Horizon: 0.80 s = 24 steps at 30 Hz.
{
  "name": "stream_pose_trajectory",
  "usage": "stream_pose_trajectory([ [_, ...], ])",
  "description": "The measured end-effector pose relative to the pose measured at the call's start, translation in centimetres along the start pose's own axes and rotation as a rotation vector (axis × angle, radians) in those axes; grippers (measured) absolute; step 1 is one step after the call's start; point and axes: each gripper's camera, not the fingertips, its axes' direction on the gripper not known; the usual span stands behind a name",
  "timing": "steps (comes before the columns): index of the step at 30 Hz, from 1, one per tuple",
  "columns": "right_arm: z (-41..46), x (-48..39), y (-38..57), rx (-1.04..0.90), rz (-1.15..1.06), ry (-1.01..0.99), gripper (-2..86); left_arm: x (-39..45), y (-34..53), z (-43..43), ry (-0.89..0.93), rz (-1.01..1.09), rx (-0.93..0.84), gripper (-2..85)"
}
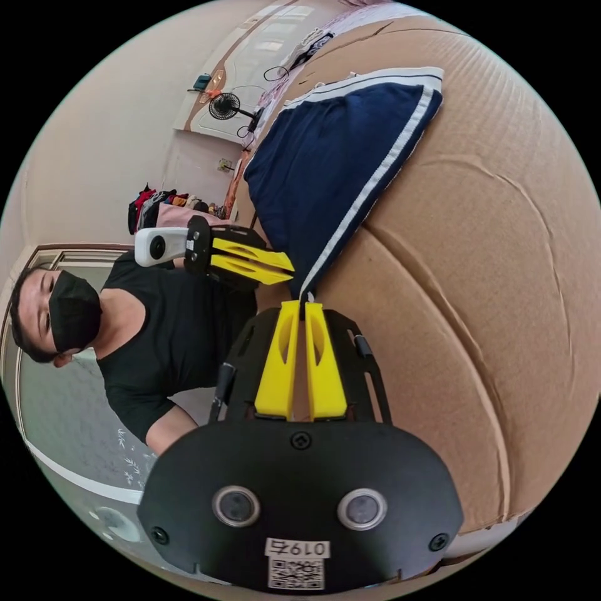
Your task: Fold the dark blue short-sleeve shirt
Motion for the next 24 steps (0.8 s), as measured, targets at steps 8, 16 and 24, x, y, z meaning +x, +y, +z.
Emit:
stream_pose_trajectory([
  [8,-0.8,0.2,2.7,0.182,0.041,-0.071,5.5,-0.8,-0.5,1.7,-0.013,-0.010,0.028,1.0],
  [16,0.5,1.2,5.0,0.193,0.116,-0.071,1.4,-3.1,-0.9,5.6,0.015,-0.023,-0.004,1.2],
  [24,0.4,-1.0,9.3,0.324,0.073,-0.048,5.5,-6.9,-1.0,6.6,-0.008,-0.025,0.079,2.1],
])
